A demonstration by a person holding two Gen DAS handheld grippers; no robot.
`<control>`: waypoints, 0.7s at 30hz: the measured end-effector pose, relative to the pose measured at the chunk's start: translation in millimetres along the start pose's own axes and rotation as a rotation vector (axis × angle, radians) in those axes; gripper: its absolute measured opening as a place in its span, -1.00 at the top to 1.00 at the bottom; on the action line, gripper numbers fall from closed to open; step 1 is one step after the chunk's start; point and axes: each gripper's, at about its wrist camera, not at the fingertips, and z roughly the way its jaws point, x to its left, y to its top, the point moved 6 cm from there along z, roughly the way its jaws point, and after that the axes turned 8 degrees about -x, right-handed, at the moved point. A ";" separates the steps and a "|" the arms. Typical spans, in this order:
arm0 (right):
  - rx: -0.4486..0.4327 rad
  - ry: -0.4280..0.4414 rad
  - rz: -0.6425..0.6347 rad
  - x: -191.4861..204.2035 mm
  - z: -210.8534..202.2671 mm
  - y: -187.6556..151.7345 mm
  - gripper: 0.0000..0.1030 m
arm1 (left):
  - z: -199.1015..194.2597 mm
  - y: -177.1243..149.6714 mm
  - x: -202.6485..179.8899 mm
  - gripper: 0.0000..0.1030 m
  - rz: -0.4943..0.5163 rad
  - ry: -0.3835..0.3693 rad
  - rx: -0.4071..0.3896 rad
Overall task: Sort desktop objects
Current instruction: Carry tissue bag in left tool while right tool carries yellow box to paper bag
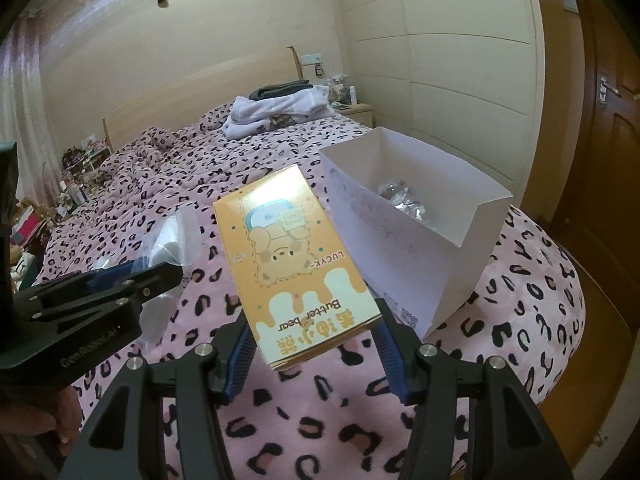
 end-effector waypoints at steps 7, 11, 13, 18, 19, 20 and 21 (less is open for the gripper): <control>-0.012 -0.038 0.007 -18.1 1.4 7.4 -0.09 | 15.1 9.1 -18.2 0.35 0.029 -0.046 -0.007; -0.021 -0.067 0.011 -29.1 0.9 12.3 -0.09 | 21.4 15.1 -27.3 0.35 0.049 -0.075 -0.013; -0.025 -0.079 0.011 -33.6 0.3 15.0 -0.09 | 23.5 18.2 -31.6 0.35 0.061 -0.088 -0.015; -0.036 -0.108 0.012 -41.8 -1.0 22.1 -0.09 | 26.1 25.3 -38.9 0.35 0.099 -0.112 -0.018; -0.038 -0.111 0.012 -42.5 -1.1 23.3 -0.09 | 26.5 26.8 -40.1 0.35 0.108 -0.115 -0.019; -0.039 -0.113 0.012 -42.9 -1.1 24.6 -0.09 | 26.8 28.3 -40.9 0.35 0.114 -0.116 -0.021; -0.041 -0.114 0.011 -43.1 -1.0 25.8 -0.09 | 27.5 30.6 -42.6 0.35 0.123 -0.119 -0.022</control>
